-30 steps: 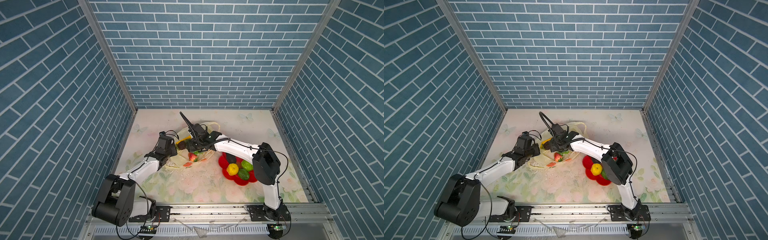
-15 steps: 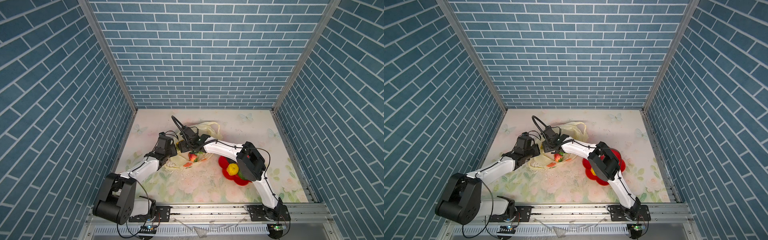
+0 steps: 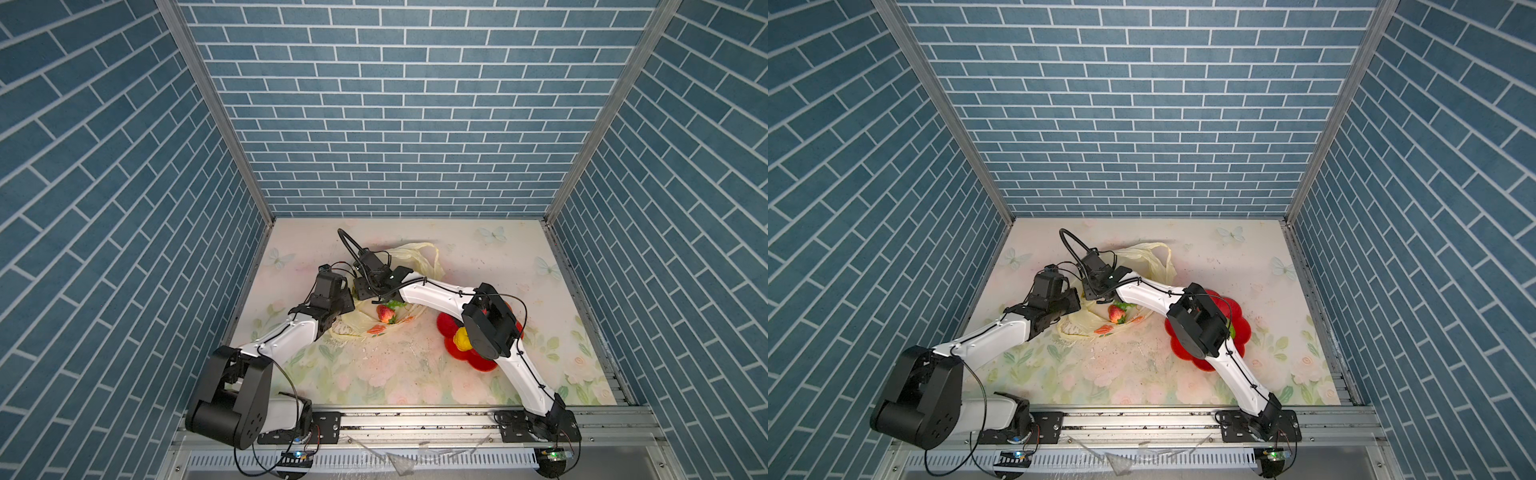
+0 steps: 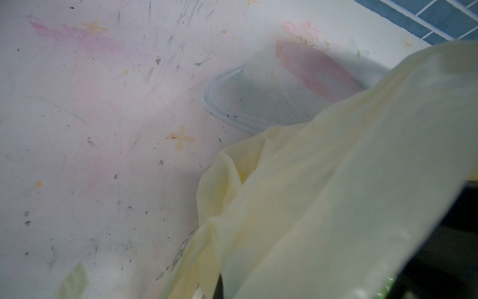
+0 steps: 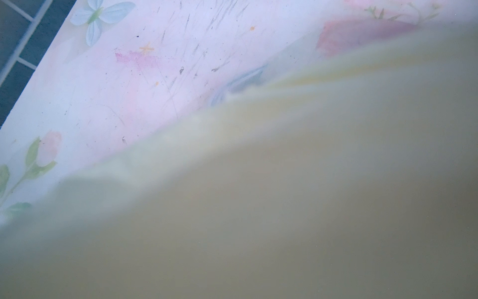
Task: Take fruits out of the plastic bag
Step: Pick up the fruit from the plastic bag.
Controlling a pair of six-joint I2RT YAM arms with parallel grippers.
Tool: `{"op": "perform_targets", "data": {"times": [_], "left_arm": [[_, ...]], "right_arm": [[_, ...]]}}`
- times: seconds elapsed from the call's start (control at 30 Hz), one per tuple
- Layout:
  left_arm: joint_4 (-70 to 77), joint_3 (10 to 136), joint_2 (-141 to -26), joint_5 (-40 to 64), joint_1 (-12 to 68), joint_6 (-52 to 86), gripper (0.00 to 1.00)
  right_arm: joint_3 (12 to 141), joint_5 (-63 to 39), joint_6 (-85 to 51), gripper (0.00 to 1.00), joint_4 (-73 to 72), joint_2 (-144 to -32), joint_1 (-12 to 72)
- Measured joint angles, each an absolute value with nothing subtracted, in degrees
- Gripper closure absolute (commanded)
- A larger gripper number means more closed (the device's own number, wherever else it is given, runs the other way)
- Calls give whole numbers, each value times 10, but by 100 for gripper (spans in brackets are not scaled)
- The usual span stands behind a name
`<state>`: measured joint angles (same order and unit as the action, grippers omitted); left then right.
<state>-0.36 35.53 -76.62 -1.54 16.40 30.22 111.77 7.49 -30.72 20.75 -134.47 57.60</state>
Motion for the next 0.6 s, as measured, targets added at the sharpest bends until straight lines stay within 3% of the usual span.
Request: {"op": "perform_targets", "data": {"times": [0.6], "left_arm": [[-2,353,-766,-14,164,302,100]], "right_arm": [[1165,77,-300,39,236,-1387,576]]}}
